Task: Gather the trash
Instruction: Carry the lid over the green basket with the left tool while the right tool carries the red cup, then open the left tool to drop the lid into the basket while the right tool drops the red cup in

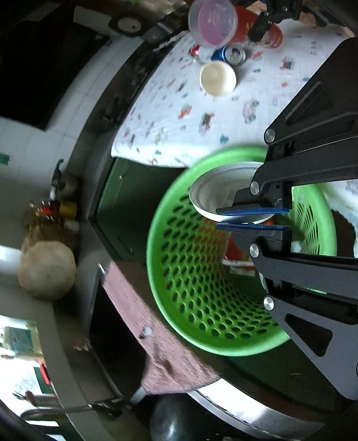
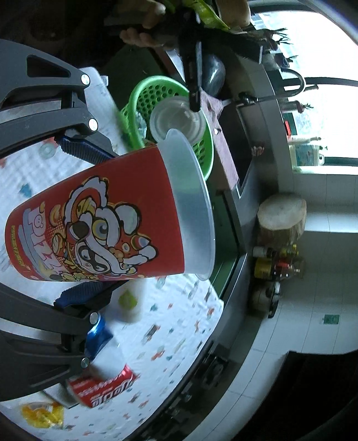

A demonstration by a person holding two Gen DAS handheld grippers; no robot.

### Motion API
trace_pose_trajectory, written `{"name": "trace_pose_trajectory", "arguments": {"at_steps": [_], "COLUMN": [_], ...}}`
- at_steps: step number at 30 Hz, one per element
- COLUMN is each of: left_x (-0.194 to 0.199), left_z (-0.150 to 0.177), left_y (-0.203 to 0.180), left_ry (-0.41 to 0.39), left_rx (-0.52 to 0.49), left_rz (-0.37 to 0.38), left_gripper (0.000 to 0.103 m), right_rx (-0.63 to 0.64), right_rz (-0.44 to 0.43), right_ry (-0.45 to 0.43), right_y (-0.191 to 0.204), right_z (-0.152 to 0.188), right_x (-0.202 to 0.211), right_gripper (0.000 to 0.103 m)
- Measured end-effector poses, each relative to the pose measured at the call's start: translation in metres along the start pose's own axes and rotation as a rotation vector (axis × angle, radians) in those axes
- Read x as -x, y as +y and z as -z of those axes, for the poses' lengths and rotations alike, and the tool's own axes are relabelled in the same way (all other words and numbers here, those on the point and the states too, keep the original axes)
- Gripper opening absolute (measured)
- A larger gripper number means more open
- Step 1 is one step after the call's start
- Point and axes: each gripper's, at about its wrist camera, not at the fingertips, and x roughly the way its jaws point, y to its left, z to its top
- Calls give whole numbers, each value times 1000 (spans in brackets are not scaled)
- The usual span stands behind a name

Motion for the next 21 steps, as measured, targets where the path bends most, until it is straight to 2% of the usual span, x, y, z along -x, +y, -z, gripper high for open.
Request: {"name": "trace_pose_trajectory", "arguments": {"at_steps": [11, 13, 14, 21], "left_x": [-17, -17, -17, -11], "left_z": [15, 16, 17, 20], "left_y": [31, 35, 37, 51], "left_ry": [56, 60, 60, 53], "left_rx": [81, 92, 97, 140], "left_rz": [-7, 3, 6, 6], "left_gripper": [9, 20, 21, 24], "right_rx": [7, 9, 11, 24], "right_rz": [-72, -89, -95, -132], "right_ry": [0, 4, 5, 17], "right_y": [35, 40, 44, 61], "right_z": [-23, -27, -28, -34], "right_x": [-34, -40, -43, -62], "right_gripper": [72, 72, 72, 72]}}
